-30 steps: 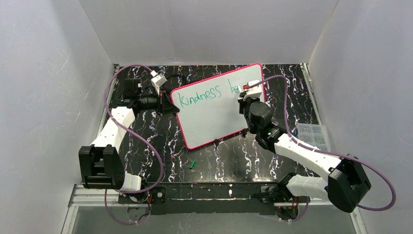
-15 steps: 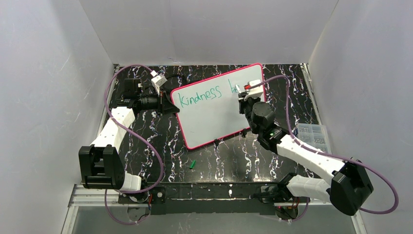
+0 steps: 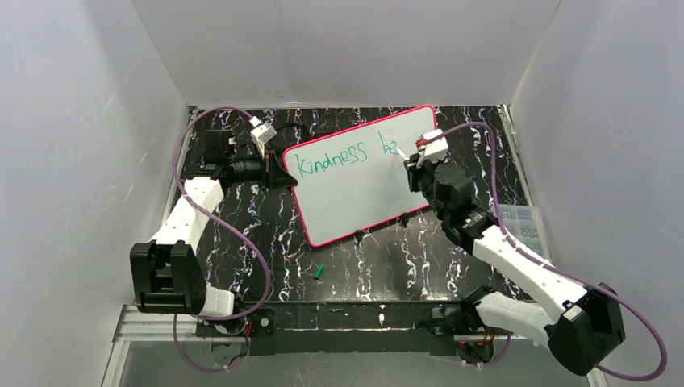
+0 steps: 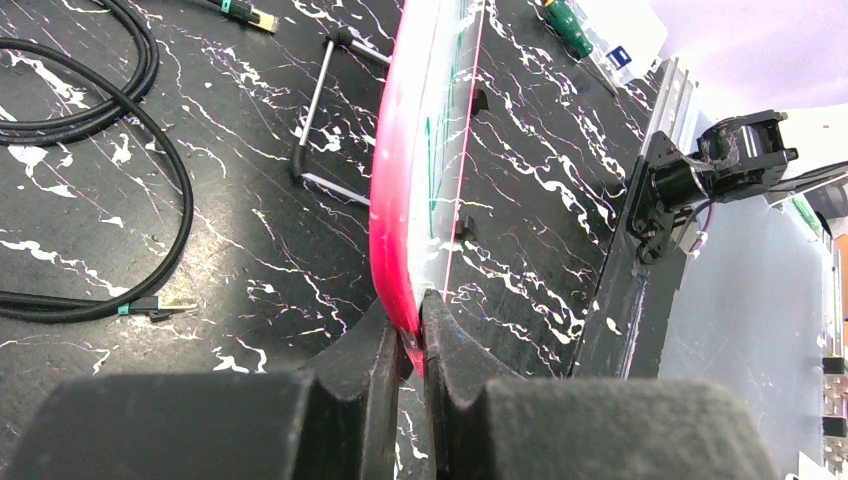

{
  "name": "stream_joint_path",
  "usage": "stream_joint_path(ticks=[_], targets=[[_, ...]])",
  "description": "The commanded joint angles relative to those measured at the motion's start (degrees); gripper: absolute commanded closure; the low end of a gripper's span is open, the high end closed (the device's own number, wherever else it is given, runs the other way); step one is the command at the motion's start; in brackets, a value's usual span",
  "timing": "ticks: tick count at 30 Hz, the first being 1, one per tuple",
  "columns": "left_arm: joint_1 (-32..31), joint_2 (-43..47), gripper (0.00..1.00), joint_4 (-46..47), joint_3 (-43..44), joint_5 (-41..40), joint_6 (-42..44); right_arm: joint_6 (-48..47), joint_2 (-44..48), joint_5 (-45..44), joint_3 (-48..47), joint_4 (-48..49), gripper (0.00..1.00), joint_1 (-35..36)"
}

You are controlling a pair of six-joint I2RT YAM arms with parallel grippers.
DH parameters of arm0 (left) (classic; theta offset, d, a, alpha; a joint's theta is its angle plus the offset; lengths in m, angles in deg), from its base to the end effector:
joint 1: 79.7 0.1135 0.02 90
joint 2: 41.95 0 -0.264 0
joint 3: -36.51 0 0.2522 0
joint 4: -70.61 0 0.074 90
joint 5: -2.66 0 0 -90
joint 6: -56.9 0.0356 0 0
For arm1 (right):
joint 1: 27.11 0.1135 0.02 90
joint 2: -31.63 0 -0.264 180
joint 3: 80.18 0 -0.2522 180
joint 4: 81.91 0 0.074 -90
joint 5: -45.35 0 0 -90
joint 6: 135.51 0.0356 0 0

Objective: Write a sentence on the whiteboard

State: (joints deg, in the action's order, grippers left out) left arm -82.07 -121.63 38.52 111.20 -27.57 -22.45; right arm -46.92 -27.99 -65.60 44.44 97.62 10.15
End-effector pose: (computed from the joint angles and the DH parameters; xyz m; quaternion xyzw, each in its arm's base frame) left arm 0.2958 -0.0430 0.2959 0.3086 0.7460 -0.4170 0.4175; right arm 0.2026 0.1381 0.3138 -0.1233 0.7233 0.0778 0.6750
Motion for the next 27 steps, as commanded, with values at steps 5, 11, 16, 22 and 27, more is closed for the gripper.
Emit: stream_joint_path(ticks=[5,11,16,22,27], targets=[[-0.1,2.5,1.0,-0.2,1.2,-3.0,3.5,3.1,3.7,15.9,-1.9,-0.7,0.99,-9.8],[-0.2,2.6,1.0,-0.2,1.1,-3.2,3.5,4.0,1.9,19.2,-2.0,1.5,0.99,-12.5],[-0.1,2.4,1.0,-0.3,1.2,-3.3,3.6,4.7,1.3,19.1,-1.2,4.4,0.99,-12.7],[-0.1,2.2,1.0,1.9,1.3,-3.3,3.7,4.9,0.4,17.2,-1.1,6.4,0.99,-12.7],[-0.1,2.1,1.0,-0.5,1.3,-3.3,3.8,4.6,-0.7,16.4,-1.4,6.1,0.99,-12.7]])
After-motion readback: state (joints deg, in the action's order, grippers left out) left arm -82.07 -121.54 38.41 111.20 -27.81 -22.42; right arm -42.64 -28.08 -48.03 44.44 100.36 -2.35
